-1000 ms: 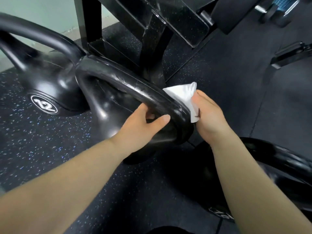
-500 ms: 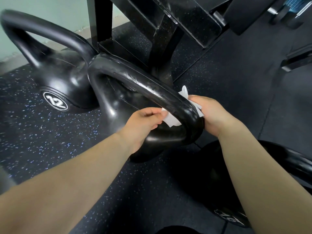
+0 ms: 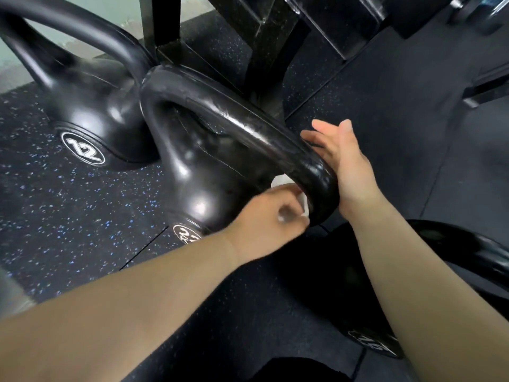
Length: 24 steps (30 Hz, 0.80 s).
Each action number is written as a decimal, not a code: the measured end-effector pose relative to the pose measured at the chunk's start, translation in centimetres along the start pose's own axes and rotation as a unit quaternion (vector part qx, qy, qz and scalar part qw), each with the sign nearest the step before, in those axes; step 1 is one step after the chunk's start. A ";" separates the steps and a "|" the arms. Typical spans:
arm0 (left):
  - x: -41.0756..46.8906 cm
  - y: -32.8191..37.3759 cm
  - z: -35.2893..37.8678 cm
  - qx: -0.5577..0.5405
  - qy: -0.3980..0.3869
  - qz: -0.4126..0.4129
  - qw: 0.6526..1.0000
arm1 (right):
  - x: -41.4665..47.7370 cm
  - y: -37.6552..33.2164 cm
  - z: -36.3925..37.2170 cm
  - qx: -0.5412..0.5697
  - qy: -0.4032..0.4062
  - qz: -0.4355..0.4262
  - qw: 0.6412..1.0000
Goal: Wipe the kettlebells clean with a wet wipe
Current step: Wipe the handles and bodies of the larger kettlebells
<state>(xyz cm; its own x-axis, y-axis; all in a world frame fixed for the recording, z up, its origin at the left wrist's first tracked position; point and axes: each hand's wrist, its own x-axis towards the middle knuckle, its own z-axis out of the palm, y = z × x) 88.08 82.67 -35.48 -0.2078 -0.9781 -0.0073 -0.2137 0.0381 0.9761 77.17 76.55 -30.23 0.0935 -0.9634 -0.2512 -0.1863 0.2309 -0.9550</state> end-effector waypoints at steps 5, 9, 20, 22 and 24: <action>-1.1 -1.3 0.2 0.056 -0.001 0.023 0.998 | -0.3 0.4 -0.1 -0.051 0.001 -0.029 0.998; -0.4 -1.5 0.2 0.079 0.037 -0.034 0.996 | -0.4 0.6 -0.2 -0.073 -0.004 -0.034 0.997; -0.2 -1.4 -0.1 0.068 0.108 -0.054 0.990 | -0.7 0.5 -0.1 -0.072 -0.003 -0.073 0.995; 0.1 -1.9 -0.8 0.114 0.128 -0.056 0.984 | -0.7 0.6 -0.2 -0.084 -0.006 -0.063 0.994; -0.5 -1.5 -0.2 0.116 0.117 -0.035 0.986 | -0.7 0.6 -0.2 -0.096 -0.006 -0.051 0.994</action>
<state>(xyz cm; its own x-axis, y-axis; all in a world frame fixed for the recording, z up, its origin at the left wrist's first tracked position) 88.73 83.03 -36.88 0.0352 -0.9994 0.0035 -0.4388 -0.0123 0.8985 76.78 77.29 -30.56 0.1329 -0.9784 -0.1582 -0.3578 0.1015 -0.9282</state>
